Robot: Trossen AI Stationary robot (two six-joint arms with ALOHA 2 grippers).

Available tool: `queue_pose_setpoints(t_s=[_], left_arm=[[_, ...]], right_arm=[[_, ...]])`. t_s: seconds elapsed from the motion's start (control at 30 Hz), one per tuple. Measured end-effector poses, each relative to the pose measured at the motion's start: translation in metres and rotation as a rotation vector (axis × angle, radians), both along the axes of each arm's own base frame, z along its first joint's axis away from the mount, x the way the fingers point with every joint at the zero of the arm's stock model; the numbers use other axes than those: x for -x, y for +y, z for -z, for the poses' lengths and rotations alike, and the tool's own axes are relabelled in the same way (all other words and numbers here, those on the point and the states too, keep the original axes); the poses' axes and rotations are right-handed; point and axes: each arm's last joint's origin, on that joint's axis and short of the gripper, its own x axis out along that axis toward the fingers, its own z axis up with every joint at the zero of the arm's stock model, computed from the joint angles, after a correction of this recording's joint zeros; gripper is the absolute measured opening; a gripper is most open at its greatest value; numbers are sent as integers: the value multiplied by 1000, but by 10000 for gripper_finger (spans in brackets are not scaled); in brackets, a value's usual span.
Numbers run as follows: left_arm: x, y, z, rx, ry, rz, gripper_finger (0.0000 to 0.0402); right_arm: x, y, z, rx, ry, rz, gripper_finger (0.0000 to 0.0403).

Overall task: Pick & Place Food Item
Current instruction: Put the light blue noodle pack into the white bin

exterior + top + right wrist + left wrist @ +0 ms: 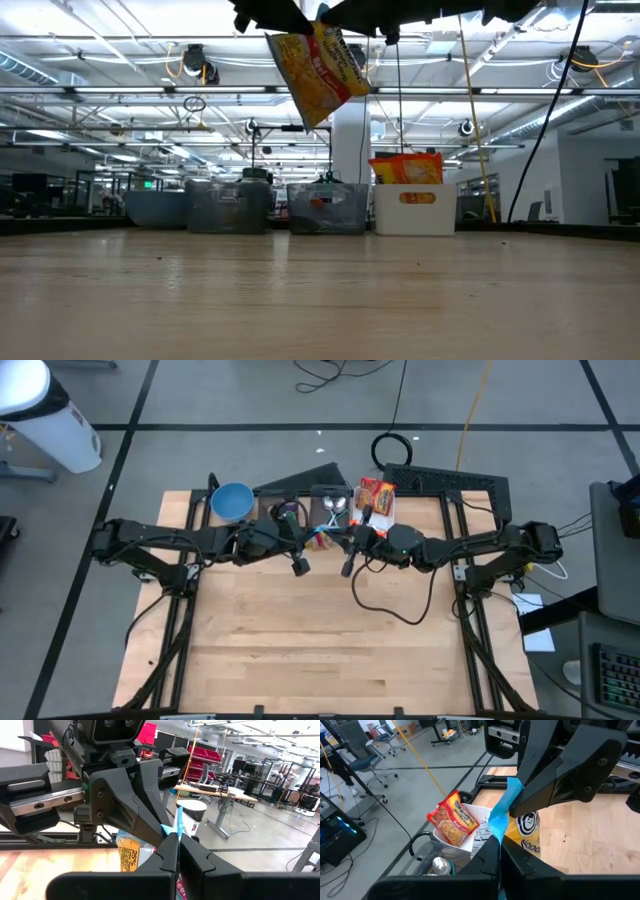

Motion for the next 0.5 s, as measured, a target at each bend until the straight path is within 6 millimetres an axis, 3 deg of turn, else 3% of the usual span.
queue_pose_setpoints(t_s=[0.5], left_arm=[[0,0,0,-16,14,23,4]], right_arm=[[0,0,0,0,0,0,0]])
